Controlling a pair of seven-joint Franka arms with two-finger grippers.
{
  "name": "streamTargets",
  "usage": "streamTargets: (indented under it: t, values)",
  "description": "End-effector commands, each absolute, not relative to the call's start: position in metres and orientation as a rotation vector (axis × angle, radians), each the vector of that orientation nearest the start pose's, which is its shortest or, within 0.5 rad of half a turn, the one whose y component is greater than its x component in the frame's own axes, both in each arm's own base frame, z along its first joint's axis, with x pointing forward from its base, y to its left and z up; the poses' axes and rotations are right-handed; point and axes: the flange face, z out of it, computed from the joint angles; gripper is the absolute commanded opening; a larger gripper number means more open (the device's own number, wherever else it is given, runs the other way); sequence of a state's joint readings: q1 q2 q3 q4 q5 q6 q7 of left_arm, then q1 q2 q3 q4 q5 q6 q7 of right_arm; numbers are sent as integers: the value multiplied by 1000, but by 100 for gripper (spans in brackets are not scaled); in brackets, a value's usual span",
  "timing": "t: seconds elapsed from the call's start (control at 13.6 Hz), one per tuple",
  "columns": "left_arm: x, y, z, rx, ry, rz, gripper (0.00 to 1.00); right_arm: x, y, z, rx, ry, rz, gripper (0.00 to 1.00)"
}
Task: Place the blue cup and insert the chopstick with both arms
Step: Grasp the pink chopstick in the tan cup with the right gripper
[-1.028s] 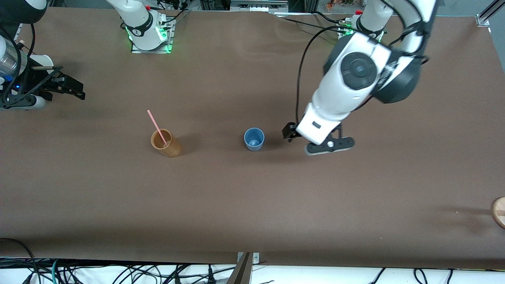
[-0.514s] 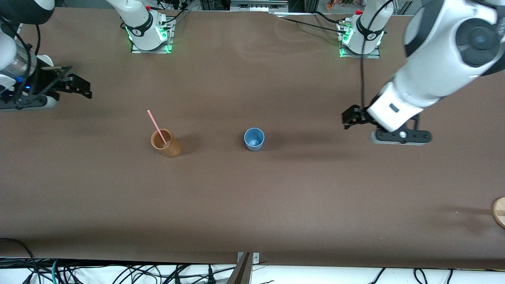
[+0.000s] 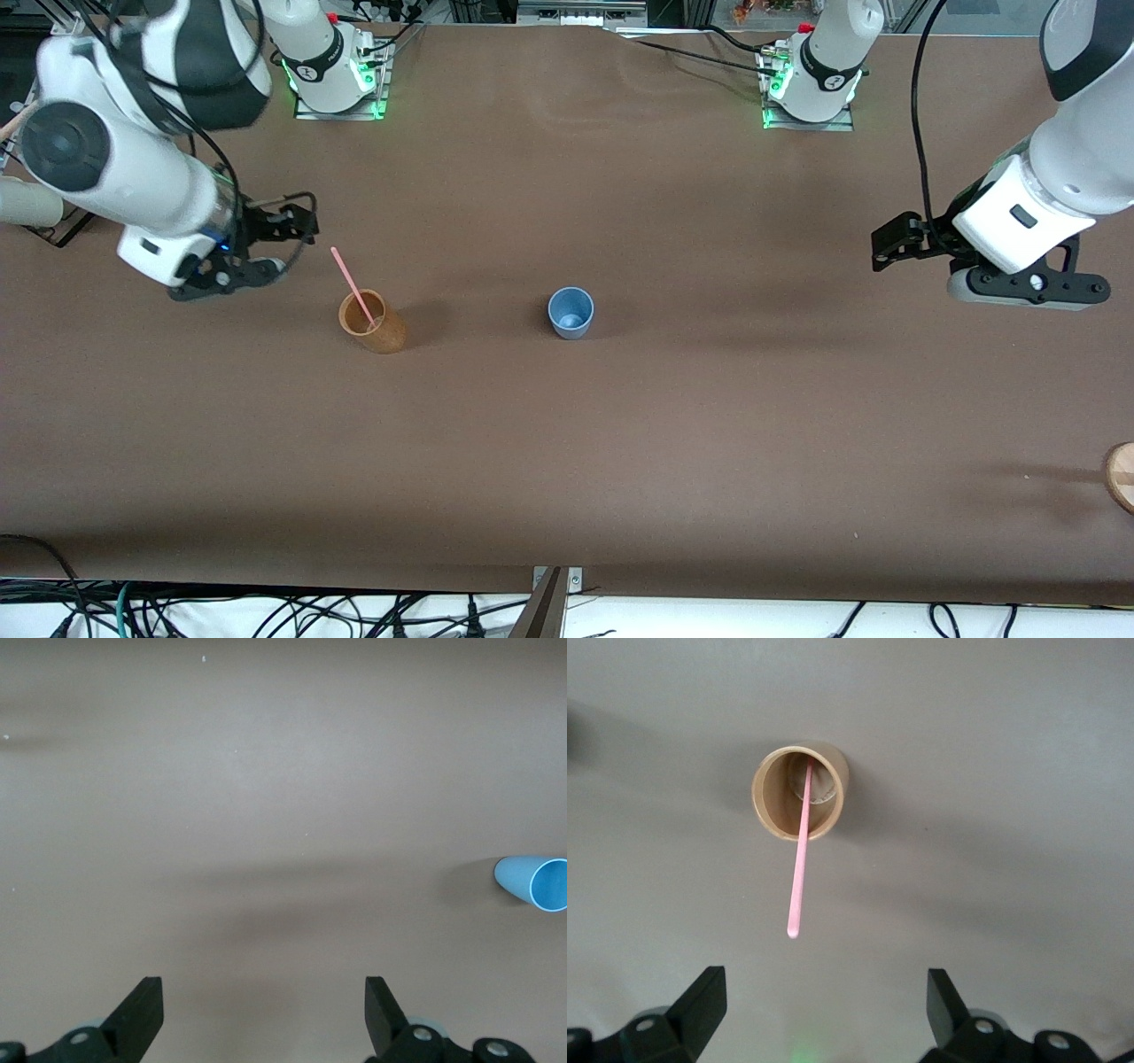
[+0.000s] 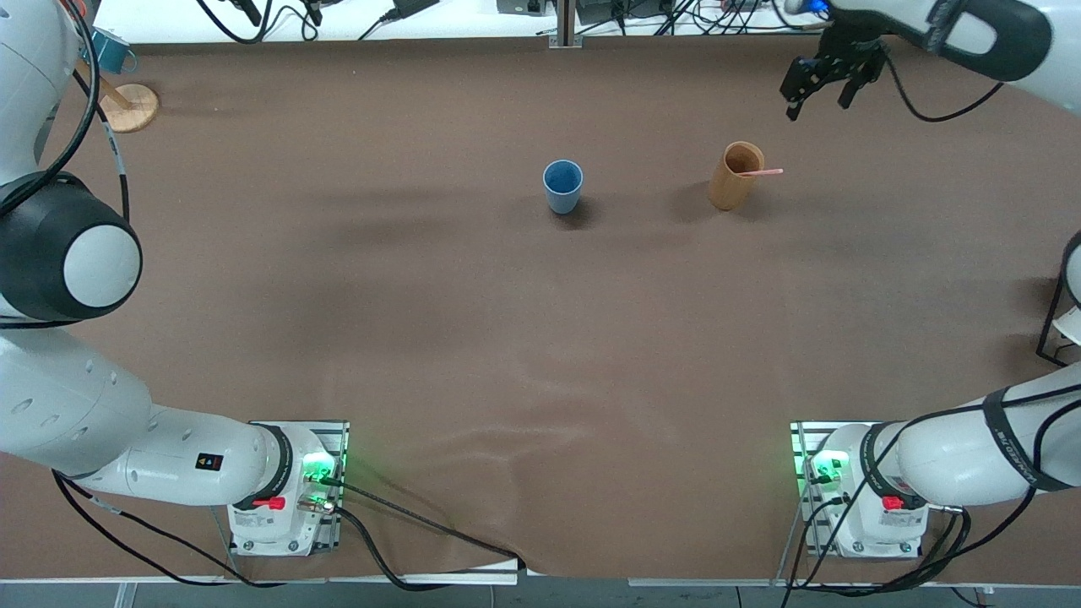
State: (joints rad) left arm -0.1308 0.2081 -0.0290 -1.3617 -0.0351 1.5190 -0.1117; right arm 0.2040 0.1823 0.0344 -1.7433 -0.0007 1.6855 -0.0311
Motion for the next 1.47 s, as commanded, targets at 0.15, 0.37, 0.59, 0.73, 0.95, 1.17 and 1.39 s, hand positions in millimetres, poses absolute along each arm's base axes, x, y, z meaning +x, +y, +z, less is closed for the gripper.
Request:
streamTargets:
  t: [0.15,0.37,0.59,0.73,0.95,1.17,1.39]
  values:
    - [585,-93,599,-3141,101,129,100,577,140,366,-3054,-393,513,99]
    - [584,-80,593,-3138,120,160,100,571,146,338,-3051,-400,445,80]
    - [580,-67,597,-3143,121,156,100,566,149,325,-3051,-409,431,64]
    - [581,-54,595,-3147,157,156,100,564,158,324,-3045,-431,429,59]
    - [580,-44,590,-3150,140,148,100,563,159,321,-3046,-439,415,43]
    - [579,-36,585,-3155,179,128,100,562,159,320,-3045,-441,419,26]
    - [583,-40,580,-3155,169,148,100,561,158,318,-3047,-446,426,0]
